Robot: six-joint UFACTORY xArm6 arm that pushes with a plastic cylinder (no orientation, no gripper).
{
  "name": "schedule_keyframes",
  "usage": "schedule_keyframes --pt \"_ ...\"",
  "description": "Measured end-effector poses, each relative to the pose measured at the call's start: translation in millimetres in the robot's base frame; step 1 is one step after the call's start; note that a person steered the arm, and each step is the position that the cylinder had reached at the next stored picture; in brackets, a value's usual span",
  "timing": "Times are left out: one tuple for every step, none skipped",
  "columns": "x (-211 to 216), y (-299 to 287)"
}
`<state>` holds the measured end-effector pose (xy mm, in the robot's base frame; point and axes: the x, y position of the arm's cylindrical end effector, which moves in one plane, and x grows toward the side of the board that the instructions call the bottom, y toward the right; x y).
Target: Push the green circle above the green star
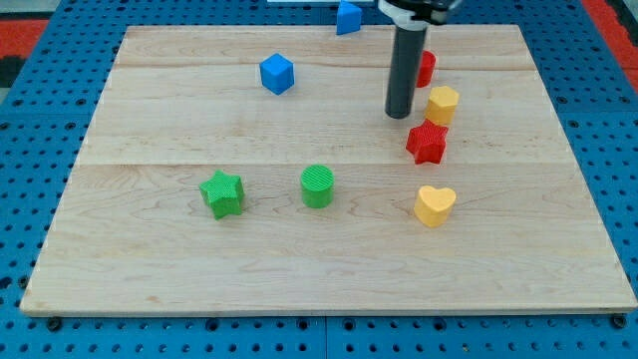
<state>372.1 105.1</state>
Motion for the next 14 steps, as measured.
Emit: schedule_keyframes --pt "17.2 11.2" --pt "27.8 12.5" --pt "28.8 8.5" --pt "53.2 -28.8" --pt "82.4 -21.6" --pt "111.4 -41.4" --pt "132.8 -48.2" --pt "118.0 -103.9" --pt "77.4 -175.5" --pt "52.1 -202.3" --pt "63.8 -210.6" --pt "92.6 -236.0" --pt "67.0 -271.2" --pt "35.5 -254.5"
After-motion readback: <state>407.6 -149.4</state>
